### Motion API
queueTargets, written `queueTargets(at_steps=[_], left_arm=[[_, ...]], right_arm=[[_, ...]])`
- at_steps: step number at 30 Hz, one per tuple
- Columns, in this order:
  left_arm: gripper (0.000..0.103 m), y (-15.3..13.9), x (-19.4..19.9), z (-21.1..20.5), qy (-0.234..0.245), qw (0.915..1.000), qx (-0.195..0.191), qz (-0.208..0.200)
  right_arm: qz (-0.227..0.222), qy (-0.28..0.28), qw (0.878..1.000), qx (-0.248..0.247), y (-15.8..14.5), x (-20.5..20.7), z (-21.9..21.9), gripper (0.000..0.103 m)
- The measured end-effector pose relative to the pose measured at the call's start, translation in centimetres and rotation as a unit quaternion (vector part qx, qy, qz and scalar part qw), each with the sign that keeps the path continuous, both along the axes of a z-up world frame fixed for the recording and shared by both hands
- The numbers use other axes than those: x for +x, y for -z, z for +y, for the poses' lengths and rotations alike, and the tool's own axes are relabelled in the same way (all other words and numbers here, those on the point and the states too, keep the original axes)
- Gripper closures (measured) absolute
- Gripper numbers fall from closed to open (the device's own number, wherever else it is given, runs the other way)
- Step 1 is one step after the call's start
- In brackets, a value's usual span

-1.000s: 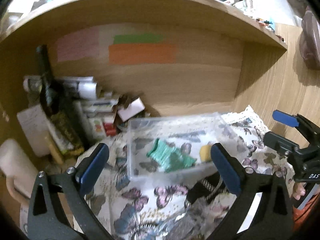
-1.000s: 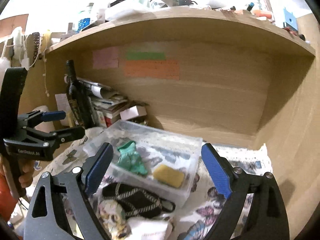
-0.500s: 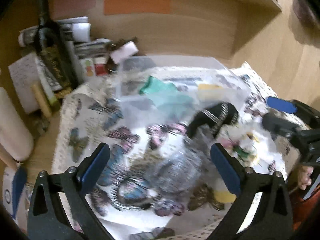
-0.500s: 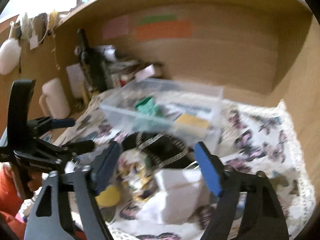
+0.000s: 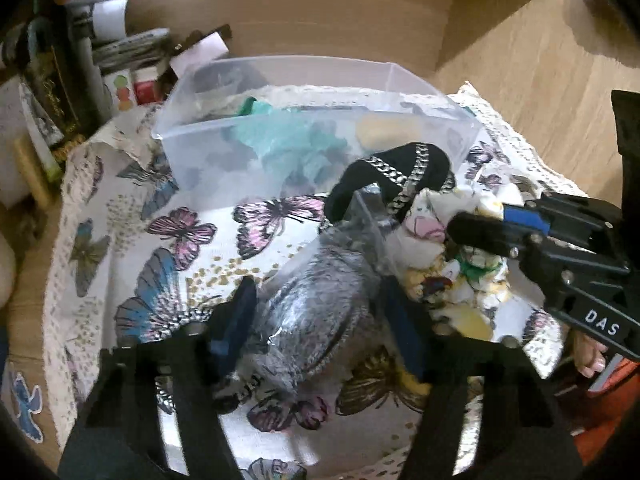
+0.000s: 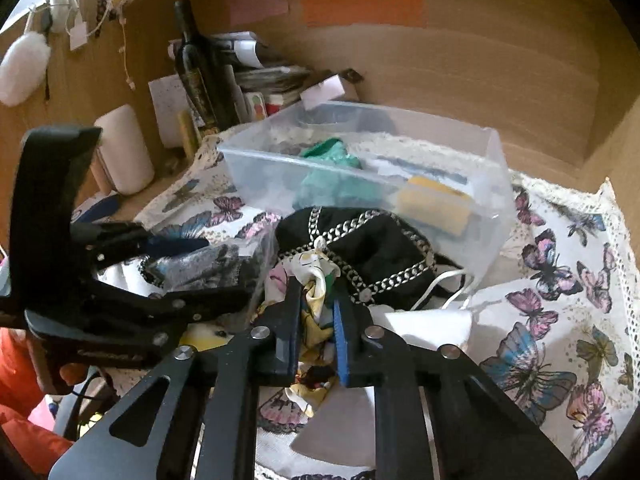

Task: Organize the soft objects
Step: 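Grasp the floral fabric scrunchie with the right tool while the left tool grasps the silver pouch, then lower the scrunchie into the box with the right tool while the left tool drops the silver pouch in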

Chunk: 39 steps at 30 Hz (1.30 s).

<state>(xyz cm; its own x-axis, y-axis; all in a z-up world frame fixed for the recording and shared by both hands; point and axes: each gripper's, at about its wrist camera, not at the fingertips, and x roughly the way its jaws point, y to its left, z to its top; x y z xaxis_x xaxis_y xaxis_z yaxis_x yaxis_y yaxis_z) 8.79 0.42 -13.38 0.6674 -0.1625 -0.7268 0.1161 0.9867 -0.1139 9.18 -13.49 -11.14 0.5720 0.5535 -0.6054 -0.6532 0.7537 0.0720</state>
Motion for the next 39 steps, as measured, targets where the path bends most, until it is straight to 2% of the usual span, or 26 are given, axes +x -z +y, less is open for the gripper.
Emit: queueTargets(at_steps=[1,3,6,12,19,29,33,39], left_arm=[[0.051,-0.1,-0.1,0.0,-0.001,1.0,0.0,-0.005],[0.066,-0.4,-0.3,0.0,0.001,0.9999,0.0,-0.012],[0.072,-1.3,-0.6,0.3,-0.001,0.9996,-0.004,-0.028],[0.074,-4.0,-1.4,0.8,-0.01,0.9975,-0.002,-0.07],[0.074,-7.9,-1.1,1.9,-0.019,0.9926,-0.023,-0.118],[0.074,-11.8,1.4,3.3,-0.049,0.9836,-0.006,-0.173],[0.074,-11.9,3.2,3.9,-0.058,0.9828,0.0,-0.175],[0.074,-10.8,6.6,4.9,-0.058,0.9873,-0.01,-0.148]], right_arm=[[-0.006,0.002,1.0,0.001,-0.2,-0.2,-0.1,0.092],[-0.017,0.005,1.0,0.007,-0.8,-0.4,-0.4,0.092],[-0.032,0.013,0.999,0.022,-1.9,-0.7,-1.0,0.093],[-0.054,0.025,0.997,0.051,-4.0,-0.7,-2.1,0.093],[-0.082,0.044,0.992,0.082,-6.5,0.1,-2.8,0.093],[-0.134,0.066,0.985,0.09,-10.1,2.5,-2.5,0.093],[-0.141,0.073,0.984,0.083,-10.6,4.1,-1.9,0.093],[-0.127,0.068,0.988,0.058,-10.1,6.8,-0.3,0.093]])
